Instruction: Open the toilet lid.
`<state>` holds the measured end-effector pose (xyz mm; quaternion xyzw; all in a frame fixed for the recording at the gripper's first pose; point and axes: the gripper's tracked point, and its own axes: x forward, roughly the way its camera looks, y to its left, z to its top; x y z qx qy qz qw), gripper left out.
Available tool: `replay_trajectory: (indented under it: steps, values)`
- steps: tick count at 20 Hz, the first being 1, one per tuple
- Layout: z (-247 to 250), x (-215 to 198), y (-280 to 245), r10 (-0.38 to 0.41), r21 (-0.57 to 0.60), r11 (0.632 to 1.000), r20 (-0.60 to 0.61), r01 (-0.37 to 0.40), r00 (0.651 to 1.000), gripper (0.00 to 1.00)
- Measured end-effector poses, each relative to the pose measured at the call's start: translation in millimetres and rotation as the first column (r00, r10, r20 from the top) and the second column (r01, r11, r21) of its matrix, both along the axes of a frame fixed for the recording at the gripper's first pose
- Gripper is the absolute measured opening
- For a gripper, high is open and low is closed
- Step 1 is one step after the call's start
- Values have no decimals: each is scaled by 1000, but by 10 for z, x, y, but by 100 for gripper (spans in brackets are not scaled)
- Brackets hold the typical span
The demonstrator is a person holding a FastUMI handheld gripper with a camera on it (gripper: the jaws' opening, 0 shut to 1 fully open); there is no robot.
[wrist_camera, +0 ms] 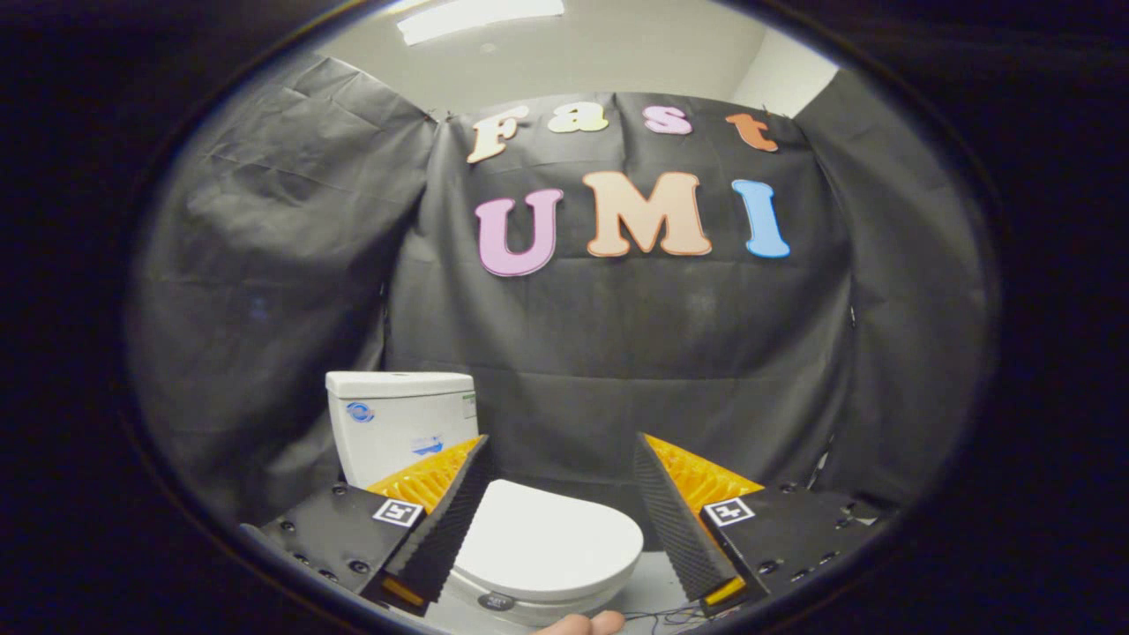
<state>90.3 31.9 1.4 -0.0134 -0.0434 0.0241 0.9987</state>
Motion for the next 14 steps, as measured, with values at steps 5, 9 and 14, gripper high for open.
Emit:
replay_trajectory:
  steps: [5, 9, 14]
  values:
    - [-629, 124, 282, 9, 78, 997, -114, 0, 993, 98]
    - [-1011, 154, 512, -7, 131, 991, -172, 30, 985, 99]
    - [-1366, 105, 630, -44, 264, 960, -182, 92, 982, 99]
